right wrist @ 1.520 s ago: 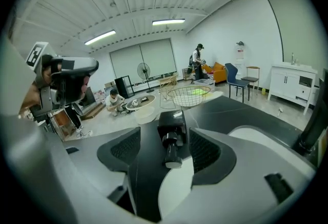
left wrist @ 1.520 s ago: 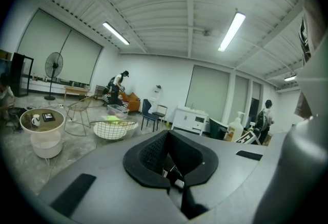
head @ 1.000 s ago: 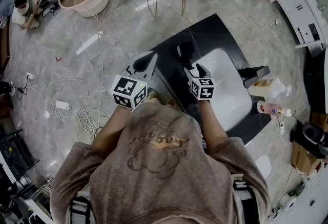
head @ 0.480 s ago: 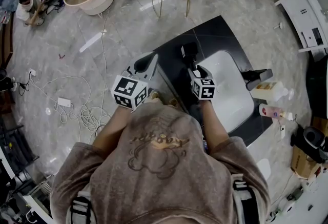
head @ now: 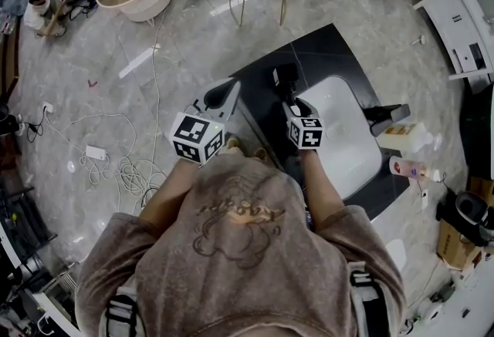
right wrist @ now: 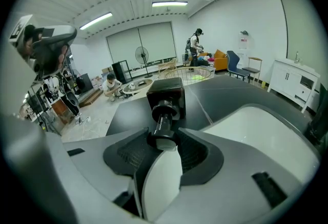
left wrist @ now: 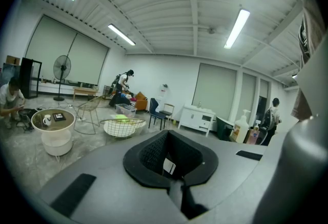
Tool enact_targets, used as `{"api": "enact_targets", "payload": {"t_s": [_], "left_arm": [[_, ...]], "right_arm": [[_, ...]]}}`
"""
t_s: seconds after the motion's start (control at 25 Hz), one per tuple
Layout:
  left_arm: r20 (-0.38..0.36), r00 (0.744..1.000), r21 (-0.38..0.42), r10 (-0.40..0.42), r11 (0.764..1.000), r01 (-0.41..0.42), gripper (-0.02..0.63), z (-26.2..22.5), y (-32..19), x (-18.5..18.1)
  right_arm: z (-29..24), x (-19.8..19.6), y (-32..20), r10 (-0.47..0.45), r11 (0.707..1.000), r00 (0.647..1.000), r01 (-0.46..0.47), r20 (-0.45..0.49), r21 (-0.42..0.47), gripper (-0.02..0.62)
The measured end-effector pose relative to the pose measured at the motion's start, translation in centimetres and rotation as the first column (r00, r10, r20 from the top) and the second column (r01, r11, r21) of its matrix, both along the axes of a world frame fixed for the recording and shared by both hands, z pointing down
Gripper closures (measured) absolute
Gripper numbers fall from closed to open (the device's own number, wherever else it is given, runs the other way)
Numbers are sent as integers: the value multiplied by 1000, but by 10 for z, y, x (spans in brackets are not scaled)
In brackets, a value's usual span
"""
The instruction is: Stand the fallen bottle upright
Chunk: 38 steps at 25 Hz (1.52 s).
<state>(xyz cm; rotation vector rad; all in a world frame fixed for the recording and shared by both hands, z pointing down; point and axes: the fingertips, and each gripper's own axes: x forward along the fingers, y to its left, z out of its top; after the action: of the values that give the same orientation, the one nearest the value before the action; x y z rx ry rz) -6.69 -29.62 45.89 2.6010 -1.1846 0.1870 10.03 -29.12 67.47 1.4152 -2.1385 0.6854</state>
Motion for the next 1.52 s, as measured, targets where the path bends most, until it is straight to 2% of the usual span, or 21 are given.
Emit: {"api": "enact_targets", "payload": {"t_s": [0.28, 1.08, 1.52], "left_arm": [[-5, 1000, -1, 3, 1000, -3, 588, -1, 0, -1], [-37, 998, -2, 52, 999, -52, 588, 1, -5, 21], [-41, 998, -5, 43, 999, -44, 588, 3, -8, 23]], "right_arm": [[-12, 0, -3, 2, 1000, 1000, -2, -1, 14, 420], [-96, -8, -26, -52, 983, 999, 49, 14, 180, 420], [-110, -16, -49, -85, 973, 996, 80, 15, 214, 420]]}}
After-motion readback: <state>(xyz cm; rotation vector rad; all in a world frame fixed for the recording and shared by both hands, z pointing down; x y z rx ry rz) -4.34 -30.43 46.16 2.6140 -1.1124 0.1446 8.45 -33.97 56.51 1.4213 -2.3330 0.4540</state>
